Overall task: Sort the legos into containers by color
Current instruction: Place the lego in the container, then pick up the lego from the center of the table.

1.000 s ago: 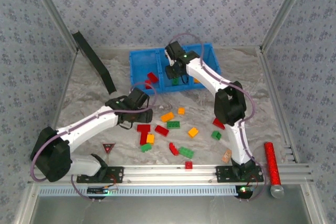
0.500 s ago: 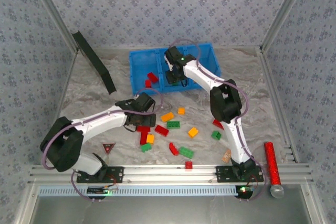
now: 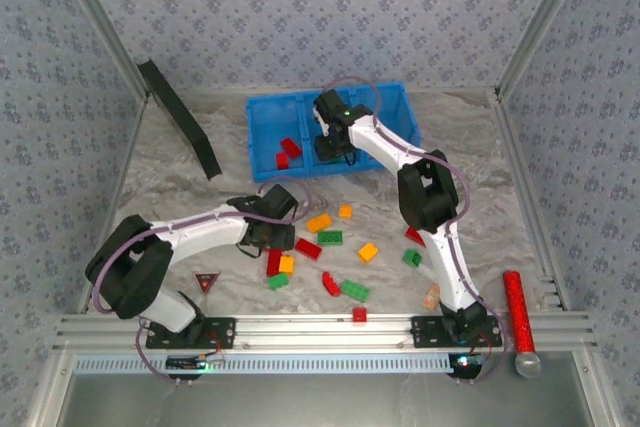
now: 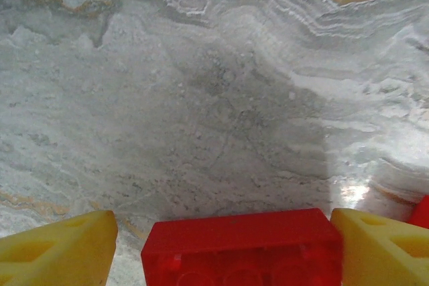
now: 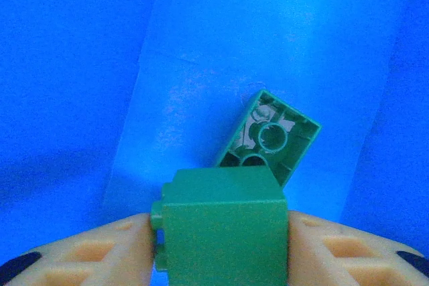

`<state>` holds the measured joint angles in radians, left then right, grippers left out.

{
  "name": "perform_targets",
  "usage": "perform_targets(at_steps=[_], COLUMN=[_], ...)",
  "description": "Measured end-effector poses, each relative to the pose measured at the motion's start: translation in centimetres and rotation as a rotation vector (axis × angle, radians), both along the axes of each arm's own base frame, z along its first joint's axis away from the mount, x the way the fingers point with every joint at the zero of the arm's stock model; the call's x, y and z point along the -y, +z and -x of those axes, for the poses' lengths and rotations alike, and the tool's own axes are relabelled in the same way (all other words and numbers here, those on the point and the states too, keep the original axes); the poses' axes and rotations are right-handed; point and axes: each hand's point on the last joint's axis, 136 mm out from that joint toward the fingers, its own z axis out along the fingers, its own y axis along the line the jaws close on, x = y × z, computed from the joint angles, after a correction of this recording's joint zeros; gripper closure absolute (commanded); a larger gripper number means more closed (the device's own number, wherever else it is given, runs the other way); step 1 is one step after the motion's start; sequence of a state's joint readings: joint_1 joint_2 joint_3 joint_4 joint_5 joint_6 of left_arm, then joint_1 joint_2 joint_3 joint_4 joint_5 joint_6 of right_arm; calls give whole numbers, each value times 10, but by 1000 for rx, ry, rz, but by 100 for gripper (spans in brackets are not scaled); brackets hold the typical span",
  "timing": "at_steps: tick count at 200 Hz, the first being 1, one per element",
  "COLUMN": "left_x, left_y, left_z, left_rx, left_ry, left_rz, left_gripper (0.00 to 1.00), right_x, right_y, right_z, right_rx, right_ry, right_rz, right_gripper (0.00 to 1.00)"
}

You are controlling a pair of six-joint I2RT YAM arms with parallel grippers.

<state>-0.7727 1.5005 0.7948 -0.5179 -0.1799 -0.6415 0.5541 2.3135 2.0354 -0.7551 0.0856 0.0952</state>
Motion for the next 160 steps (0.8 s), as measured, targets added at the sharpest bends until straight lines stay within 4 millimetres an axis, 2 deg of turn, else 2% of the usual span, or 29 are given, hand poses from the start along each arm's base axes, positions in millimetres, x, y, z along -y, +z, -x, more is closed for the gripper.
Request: perform_targets(at_steps=[53,85,103,123,141,160], left_x=[3,4,5,6,5,2], left_y=[-11,-12,-11,-11,-9,-5], left_z=[-2,-3,-3,-4,-4,-9], left_rx=[-14,-16,-18,-17,-21,-22], left_ry=[7,7,4,7,15,29], left_rz=[-8,-7,-4,-1,-1,-3], left_gripper=[21,27,35,42,51,57], right_x=[-1,2,8,18,31,48], right_y=[1,8,27,61,93,114], right_z=[0,5,14,30,51,80], right_rx=[3,7,25,64,98,108], right_ry=[10,11,11,6,-11,-43], right_rz=[-1,-3,-13,-38,-71,-102], right_gripper=[37,36,33,32,31,28])
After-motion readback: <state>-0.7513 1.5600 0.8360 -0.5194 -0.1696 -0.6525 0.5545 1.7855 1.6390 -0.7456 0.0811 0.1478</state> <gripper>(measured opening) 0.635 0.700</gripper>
